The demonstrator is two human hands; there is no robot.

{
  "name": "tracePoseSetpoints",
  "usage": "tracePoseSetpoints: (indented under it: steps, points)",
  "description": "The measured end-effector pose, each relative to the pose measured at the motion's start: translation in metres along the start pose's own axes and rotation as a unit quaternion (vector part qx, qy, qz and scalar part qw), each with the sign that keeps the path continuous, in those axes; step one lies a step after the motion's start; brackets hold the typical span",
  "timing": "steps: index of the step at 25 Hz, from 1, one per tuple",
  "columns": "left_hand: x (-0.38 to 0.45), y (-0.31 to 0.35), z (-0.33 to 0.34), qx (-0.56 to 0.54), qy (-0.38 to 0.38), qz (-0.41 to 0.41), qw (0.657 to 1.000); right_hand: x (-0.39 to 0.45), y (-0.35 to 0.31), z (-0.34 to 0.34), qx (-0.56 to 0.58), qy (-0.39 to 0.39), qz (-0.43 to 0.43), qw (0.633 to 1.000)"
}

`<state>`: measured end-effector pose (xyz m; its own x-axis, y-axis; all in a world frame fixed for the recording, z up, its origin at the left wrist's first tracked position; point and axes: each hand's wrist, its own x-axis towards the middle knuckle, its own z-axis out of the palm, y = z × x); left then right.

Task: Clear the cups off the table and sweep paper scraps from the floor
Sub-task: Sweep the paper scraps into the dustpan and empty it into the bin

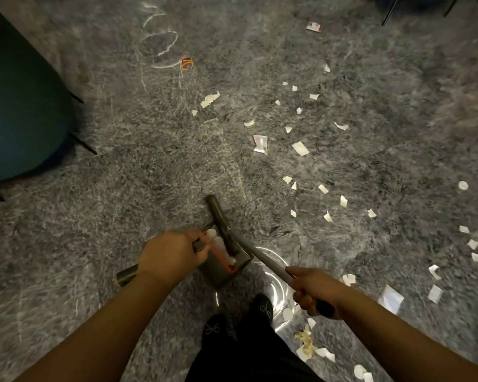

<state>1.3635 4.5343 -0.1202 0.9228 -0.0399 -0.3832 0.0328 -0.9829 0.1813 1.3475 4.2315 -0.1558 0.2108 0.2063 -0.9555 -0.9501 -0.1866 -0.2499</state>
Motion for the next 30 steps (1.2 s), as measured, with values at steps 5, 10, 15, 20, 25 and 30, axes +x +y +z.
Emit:
tracePoseSetpoints:
  steps: [5,10,15,20,25,30]
  points:
    - [0.001,-0.001,-0.001,-0.023,0.009,-0.011,1.000,-0.019,0.001,-0.005,0.047,0.014,-0.014,0.999]
    - [-0.010,-0.014,0.000,-0.056,0.047,-0.021,0.997,-0.023,-0.008,-0.002,0.063,0.039,-0.038,0.997]
    - [-0.013,-0.025,-0.015,-0.130,0.137,-0.086,0.978,-0.029,-0.029,-0.006,0.101,0.044,-0.060,0.992]
    - [0.015,-0.041,-0.044,-0.132,0.173,-0.089,0.972,-0.028,-0.075,0.005,0.121,0.038,-0.091,0.988]
    - [0.071,-0.083,-0.081,-0.119,0.219,-0.075,0.966,-0.006,-0.150,0.029,0.136,0.045,-0.118,0.983]
    - [0.138,-0.142,-0.123,-0.136,0.185,-0.100,0.968,0.026,-0.239,0.064,0.166,0.039,-0.123,0.978]
